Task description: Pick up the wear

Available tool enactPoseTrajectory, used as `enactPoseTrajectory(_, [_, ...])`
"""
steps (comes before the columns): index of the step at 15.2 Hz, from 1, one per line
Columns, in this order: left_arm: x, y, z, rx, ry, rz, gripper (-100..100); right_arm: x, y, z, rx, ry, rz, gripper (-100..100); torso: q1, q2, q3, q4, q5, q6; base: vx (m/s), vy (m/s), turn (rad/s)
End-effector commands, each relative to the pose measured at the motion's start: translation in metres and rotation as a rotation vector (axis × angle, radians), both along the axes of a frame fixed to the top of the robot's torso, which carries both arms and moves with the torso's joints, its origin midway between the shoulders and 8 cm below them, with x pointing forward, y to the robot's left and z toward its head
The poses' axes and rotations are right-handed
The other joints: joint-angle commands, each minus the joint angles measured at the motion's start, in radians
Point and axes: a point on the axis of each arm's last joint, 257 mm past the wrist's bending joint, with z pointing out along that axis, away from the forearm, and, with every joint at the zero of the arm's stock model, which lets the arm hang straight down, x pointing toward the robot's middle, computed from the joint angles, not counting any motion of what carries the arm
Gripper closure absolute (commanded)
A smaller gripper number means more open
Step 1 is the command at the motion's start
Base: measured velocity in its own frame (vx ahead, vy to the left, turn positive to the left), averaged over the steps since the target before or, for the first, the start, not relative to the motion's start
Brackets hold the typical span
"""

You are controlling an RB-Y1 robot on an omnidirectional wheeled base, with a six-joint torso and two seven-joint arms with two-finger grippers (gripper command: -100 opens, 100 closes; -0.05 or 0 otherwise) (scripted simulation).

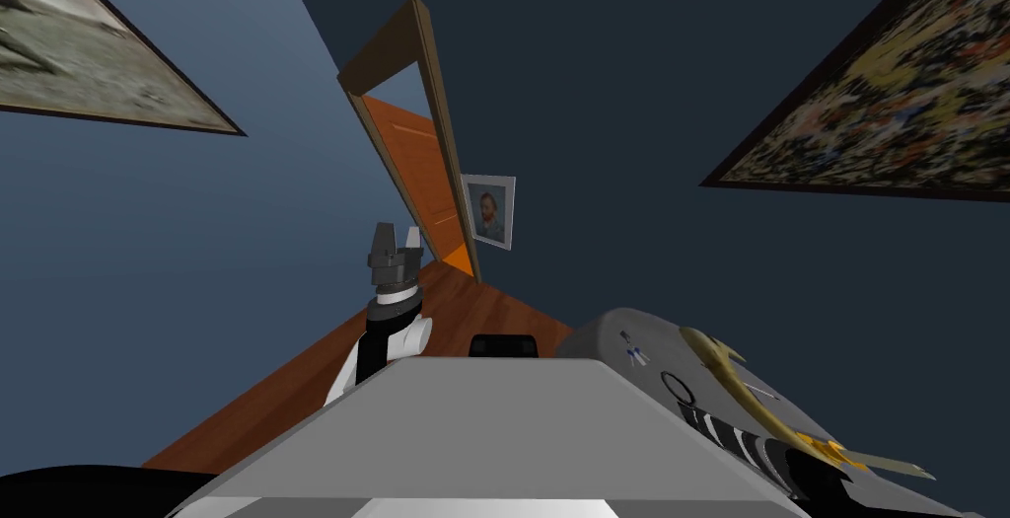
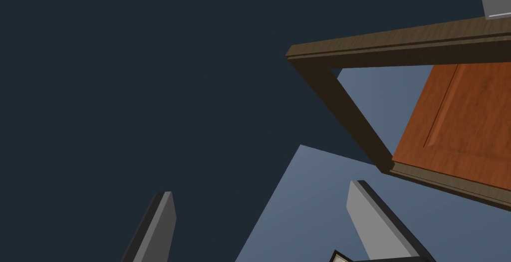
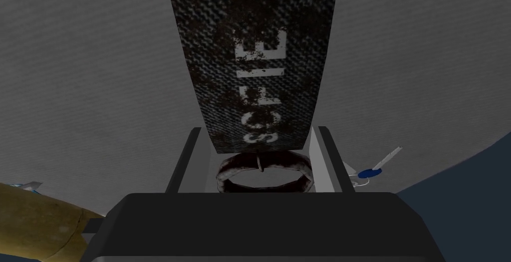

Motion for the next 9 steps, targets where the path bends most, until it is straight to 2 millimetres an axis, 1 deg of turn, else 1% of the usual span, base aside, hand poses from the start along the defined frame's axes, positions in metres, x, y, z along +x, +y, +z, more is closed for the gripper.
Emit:
enactPoseTrajectory(1, [0.0,0.0,0.0,0.0,0.0,0.0,0,0.01,-0.004,0.005,-0.007,-0.006,0.009,100,0.0,0.0,0.0,0.0,0.0,0.0,0.002,0.003,-0.098])
enactPoseTrajectory(3, [0.0,0.0,0.0,0.0,0.0,0.0,0,-0.001,0.0,0.002,0.003,0.017,0.005,100,0.0,0.0,0.0,0.0,0.0,0.0,0.004,0.005,-0.062])
enactPoseTrajectory(4, [0.0,0.0,0.0,0.0,0.0,0.0,0,-0.001,0.001,0.001,0.003,0.017,0.006,100,0.0,0.0,0.0,0.0,0.0,0.001,0.0,0.0,0.0])
enactPoseTrajectory(5, [0.0,0.0,0.0,0.0,0.0,0.0,0,0.011,-0.005,0.008,-0.007,0.004,0.009,100,0.0,0.0,0.0,0.0,0.0,0.0,0.001,0.004,-0.102])
enactPoseTrajectory(7, [0.0,0.0,0.0,0.0,0.0,0.0,0,0.0,-0.002,0.004,0.002,0.028,0.005,100,0.0,0.0,0.0,0.0,0.001,0.001,0.003,0.005,-0.068])
enactPoseTrajectory(8, [0.0,0.0,0.0,0.0,0.0,0.0,0,-0.001,-0.001,0.004,0.002,0.03,0.006,100,0.0,0.0,0.0,0.0,0.001,0.001,0.0,0.0,0.0])
enactPoseTrajectory(9, [0.0,0.0,0.0,0.0,0.0,0.0,0,0.002,-0.003,0.005,0.001,0.022,0.006,100,0.0,0.0,0.0,0.0,0.001,0.001,0.0,0.0,0.0])
